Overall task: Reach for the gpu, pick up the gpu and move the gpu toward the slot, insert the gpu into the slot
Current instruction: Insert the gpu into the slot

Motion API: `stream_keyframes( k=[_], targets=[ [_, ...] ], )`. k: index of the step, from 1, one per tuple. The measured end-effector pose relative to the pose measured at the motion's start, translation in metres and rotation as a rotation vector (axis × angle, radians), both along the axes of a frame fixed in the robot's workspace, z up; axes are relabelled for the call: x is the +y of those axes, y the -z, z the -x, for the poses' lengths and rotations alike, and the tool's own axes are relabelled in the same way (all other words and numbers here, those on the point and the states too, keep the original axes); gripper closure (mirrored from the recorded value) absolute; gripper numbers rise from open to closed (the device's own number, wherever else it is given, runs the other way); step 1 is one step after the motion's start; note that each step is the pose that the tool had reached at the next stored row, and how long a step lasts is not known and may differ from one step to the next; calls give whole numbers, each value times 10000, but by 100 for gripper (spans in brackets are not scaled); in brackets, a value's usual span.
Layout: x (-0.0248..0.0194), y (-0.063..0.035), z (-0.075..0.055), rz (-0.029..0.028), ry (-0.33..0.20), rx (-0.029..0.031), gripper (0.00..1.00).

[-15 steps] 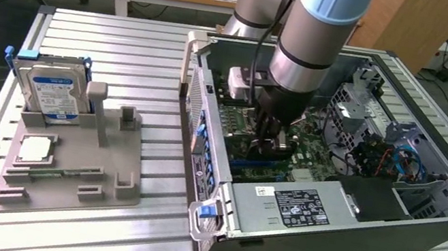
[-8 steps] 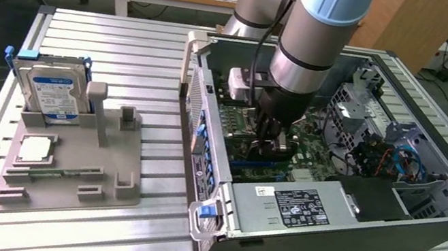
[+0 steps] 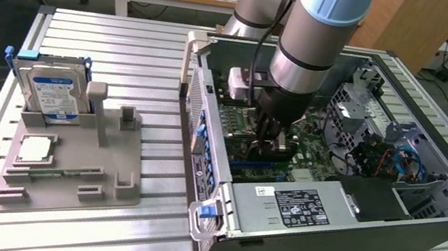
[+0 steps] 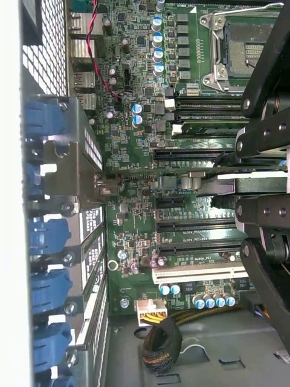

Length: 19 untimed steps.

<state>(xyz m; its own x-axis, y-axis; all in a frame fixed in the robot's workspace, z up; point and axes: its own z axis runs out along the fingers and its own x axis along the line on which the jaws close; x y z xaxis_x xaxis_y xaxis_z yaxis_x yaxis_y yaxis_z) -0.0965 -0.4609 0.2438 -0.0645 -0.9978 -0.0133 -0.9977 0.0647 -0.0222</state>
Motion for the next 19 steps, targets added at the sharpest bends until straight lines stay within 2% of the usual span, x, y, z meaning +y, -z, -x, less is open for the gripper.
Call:
stream_keyframes(
  k=[19],
  targets=[
    [32, 36, 19, 0, 12, -2, 72]
  ],
)
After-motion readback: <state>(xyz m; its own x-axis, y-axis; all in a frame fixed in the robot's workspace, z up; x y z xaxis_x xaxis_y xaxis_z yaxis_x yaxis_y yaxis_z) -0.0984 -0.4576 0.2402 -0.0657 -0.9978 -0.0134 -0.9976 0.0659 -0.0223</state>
